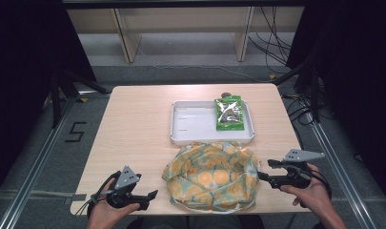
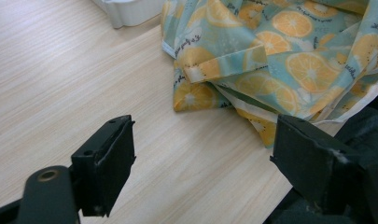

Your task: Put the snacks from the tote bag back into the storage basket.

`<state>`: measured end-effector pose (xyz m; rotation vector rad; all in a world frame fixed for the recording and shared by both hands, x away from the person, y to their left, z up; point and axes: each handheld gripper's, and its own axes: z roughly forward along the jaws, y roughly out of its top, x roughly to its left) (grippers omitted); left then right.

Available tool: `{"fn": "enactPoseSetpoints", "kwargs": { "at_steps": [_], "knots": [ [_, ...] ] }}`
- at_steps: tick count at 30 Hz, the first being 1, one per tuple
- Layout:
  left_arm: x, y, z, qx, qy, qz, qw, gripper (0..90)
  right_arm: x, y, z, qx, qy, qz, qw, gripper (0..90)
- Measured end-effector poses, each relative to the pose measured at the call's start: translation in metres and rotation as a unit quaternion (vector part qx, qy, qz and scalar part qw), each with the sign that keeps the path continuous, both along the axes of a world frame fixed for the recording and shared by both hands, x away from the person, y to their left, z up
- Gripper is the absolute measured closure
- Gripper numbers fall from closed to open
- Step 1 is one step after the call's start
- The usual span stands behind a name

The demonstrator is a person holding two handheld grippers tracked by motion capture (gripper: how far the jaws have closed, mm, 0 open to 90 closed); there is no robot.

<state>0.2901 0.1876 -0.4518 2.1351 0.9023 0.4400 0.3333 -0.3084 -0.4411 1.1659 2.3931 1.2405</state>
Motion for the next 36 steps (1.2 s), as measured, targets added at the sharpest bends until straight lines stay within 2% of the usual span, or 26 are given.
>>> {"fn": "enactPoseSetpoints", "kwargs": {
  "at_steps": [1,2,3,6,7,10,11,13,14,15,17,18,19,20,22,26,27,28,29,30,32,33,35,36],
  "knots": [
    [0.000,0.000,0.000,0.000,0.001,0.000,1.0000,20.3,-0.002,0.000,-0.001,-0.005,-0.006,-0.005,1.0000,33.5],
    [-0.002,-0.001,-0.001,-0.008,0.011,0.010,0.9999,20.3,-0.004,-0.001,-0.001,-0.005,-0.001,-0.004,1.0000,33.2],
    [-0.002,-0.001,-0.001,-0.009,0.011,0.010,0.9999,20.3,-0.006,-0.003,-0.002,-0.010,-0.006,0.007,0.9999,32.6],
    [-0.002,-0.001,0.000,-0.007,0.010,0.010,0.9999,20.3,-0.010,-0.003,-0.002,-0.012,-0.003,-0.001,0.9999,32.6],
    [-0.002,-0.001,-0.001,-0.009,0.009,0.013,0.9998,20.3,-0.012,-0.005,-0.003,-0.010,-0.004,0.008,0.9999,32.3],
    [-0.002,-0.002,-0.001,-0.009,0.010,0.013,0.9998,20.3,-0.016,-0.007,-0.004,-0.014,0.002,-0.002,0.9999,32.3],
    [-0.002,-0.002,-0.001,-0.010,0.010,0.013,0.9998,20.3,-0.016,-0.008,-0.005,-0.013,-0.007,0.003,0.9999,32.3],
    [-0.002,-0.001,0.000,-0.006,0.011,0.008,0.9999,20.3,-0.018,-0.011,-0.006,-0.017,-0.004,-0.001,0.9998,32.1],
    [-0.002,-0.001,0.000,-0.007,0.011,0.008,0.9999,20.3,-0.019,-0.012,-0.007,-0.019,-0.009,-0.001,0.9998,32.1],
    [-0.002,-0.001,0.000,-0.006,0.011,0.008,0.9999,20.3,-0.021,-0.014,-0.008,-0.016,0.004,0.005,0.9999,32.1],
    [-0.002,-0.001,0.000,-0.005,0.011,0.008,0.9999,20.3,-0.023,-0.016,-0.009,-0.013,-0.003,-0.001,0.9999,32.0],
    [-0.002,-0.001,0.000,-0.005,0.011,0.008,0.9999,20.3,-0.023,-0.016,-0.009,-0.013,-0.003,-0.001,0.9999,32.0],
    [-0.002,-0.001,0.000,-0.006,0.011,0.009,0.9999,20.3,-0.023,-0.019,-0.009,-0.026,-0.022,-0.001,0.9994,32.0],
    [-0.002,-0.001,0.000,-0.005,0.011,0.008,0.9999,20.3,-0.025,-0.018,-0.009,-0.016,-0.011,-0.010,0.9998,32.0],
    [-0.002,-0.001,-0.001,-0.005,0.011,0.008,0.9999,20.3,-0.025,-0.020,-0.010,-0.019,-0.018,-0.005,0.9996,31.9],
    [-0.002,-0.001,-0.001,-0.007,0.012,0.009,0.9999,20.3,-0.028,-0.020,-0.010,-0.017,-0.008,-0.008,0.9998,31.6],
    [-0.001,-0.001,0.000,-0.001,0.006,0.003,1.0000,20.3,-0.028,-0.021,-0.010,-0.022,-0.017,-0.006,0.9996,31.6],
    [-0.001,-0.001,-0.001,-0.005,0.011,0.009,0.9999,20.3,-0.028,-0.022,-0.010,-0.025,-0.019,-0.008,0.9995,31.6],
    [-0.002,-0.001,-0.001,-0.006,0.012,0.010,0.9999,20.3,-0.028,-0.021,-0.011,-0.018,-0.015,-0.015,0.9996,31.5],
    [0.000,0.000,0.000,0.001,0.003,0.001,1.0000,20.3,-0.027,-0.023,-0.010,-0.027,-0.026,-0.008,0.9993,31.5],
    [0.000,0.000,0.000,0.000,0.003,0.002,1.0000,20.3,-0.026,-0.022,-0.011,-0.025,-0.024,-0.006,0.9994,31.5],
    [0.000,0.000,0.000,0.000,0.003,0.002,1.0000,20.3,-0.026,-0.022,-0.011,-0.018,-0.012,-0.001,0.9998,31.5],
    [0.000,0.000,0.000,-0.001,0.003,0.002,1.0000,20.3,-0.026,-0.023,-0.010,-0.023,-0.009,-0.001,0.9997,31.5],
    [0.000,0.000,0.000,0.001,0.003,0.001,1.0000,20.3,-0.026,-0.023,-0.010,-0.026,-0.016,-0.001,0.9995,31.5]
  ]
}}
